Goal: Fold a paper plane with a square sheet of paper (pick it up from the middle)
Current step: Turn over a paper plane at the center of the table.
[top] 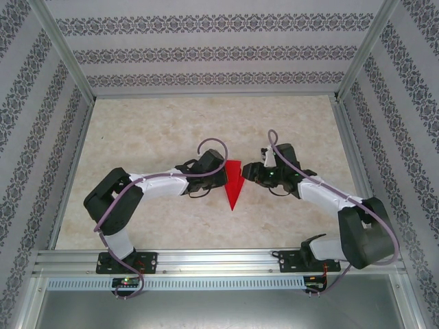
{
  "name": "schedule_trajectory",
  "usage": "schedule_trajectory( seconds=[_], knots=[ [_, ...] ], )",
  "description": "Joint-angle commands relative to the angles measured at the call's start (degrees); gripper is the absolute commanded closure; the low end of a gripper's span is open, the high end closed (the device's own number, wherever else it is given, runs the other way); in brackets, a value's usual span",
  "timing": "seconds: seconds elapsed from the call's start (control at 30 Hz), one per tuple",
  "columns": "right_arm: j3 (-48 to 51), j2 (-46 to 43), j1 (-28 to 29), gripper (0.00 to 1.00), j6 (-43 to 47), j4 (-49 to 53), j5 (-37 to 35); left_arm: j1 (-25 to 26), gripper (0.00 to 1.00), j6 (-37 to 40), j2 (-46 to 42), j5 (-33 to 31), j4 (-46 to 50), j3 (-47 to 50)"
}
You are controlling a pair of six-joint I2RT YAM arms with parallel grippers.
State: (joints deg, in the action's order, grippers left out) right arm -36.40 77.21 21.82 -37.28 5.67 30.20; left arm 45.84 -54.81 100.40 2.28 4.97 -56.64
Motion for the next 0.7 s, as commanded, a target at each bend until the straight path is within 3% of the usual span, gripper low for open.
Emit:
schedule_trajectory(
  seconds=[0.0,0.17,0.43,0.67],
  knots=[
    [-3.38,2.0,3.36,0.58,1.57,3.27,-3.55,-1.11,1.0,-2.69,-1.18,1.59,-7.77,2.08],
    [-7.39,6.9,6.87,0.63,3.9,9.29,-8.2,-1.61,1.0,-4.01,-1.0,2.01,-9.95,4.99],
    [-12.53,12.15,8.84,0.59,7.47,14.13,-10.82,-1.98,1.0,-3.55,-0.92,2.5,-9.89,6.37],
    [-13.71,13.79,9.35,0.61,8.32,16.17,-11.23,-1.99,1.0,-3.38,-0.82,2.5,-10.01,6.28]
  ],
)
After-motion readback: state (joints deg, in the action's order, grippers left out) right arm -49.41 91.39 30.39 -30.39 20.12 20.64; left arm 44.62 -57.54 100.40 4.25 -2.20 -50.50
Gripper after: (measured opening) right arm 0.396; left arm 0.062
